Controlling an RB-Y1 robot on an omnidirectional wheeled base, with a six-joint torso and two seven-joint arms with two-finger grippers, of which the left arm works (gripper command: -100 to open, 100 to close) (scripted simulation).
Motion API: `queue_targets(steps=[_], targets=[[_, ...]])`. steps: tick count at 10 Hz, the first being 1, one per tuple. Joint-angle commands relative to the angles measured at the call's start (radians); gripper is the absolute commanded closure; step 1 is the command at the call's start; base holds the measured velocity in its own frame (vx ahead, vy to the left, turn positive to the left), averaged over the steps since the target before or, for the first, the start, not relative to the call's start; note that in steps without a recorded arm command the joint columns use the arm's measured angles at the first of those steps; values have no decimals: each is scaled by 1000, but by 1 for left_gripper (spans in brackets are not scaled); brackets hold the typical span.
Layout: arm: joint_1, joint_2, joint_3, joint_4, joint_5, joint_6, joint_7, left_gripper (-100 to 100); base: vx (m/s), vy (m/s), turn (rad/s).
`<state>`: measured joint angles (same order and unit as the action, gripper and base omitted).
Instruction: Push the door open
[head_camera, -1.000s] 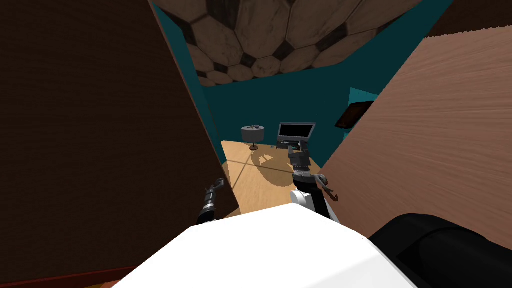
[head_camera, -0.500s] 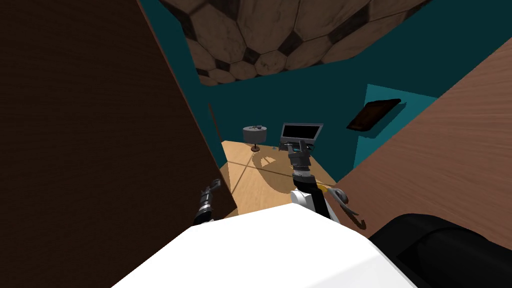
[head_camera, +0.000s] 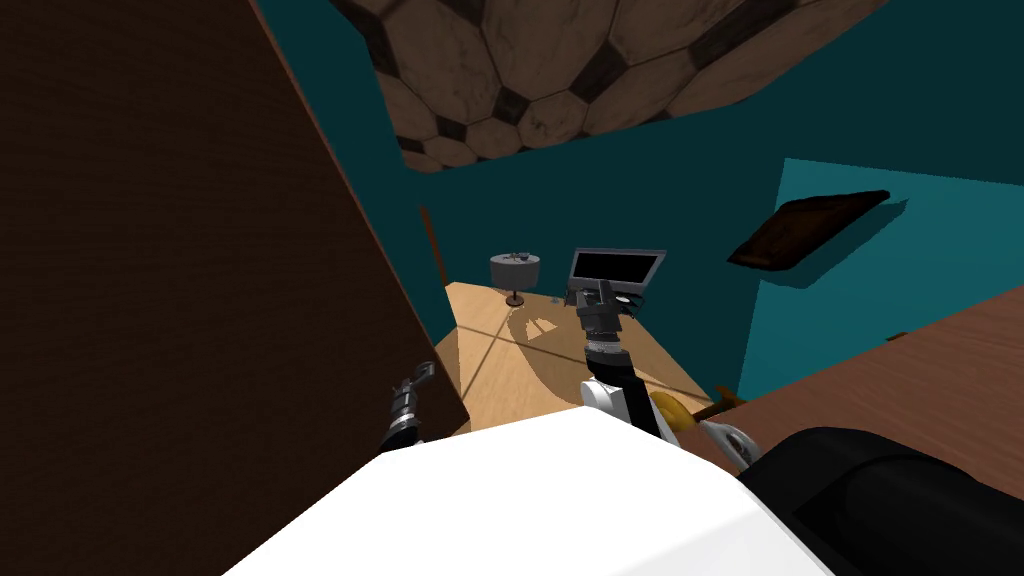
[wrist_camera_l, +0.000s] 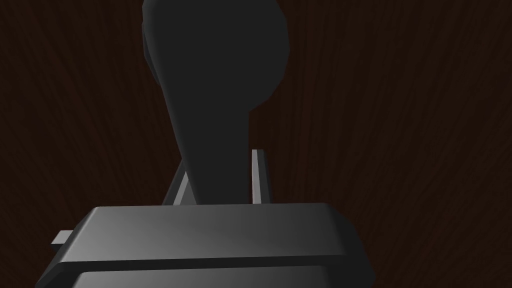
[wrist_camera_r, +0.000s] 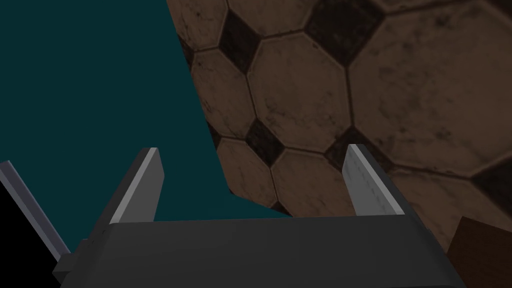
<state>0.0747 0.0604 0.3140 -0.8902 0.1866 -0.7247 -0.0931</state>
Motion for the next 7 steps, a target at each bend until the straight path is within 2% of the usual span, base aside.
queue_targets(steps=[1,5,6,7], targets=[[-9,0,21,8,10,-14,-3,100,208,-46,76],[-10,-25,54,11,26,-15,-13,100,190,-24,64],[-2,-18,56,12,26,-12,-13,100,74,2,42],[0,-8,78,10,38,-14,-19,100,155,17,47]])
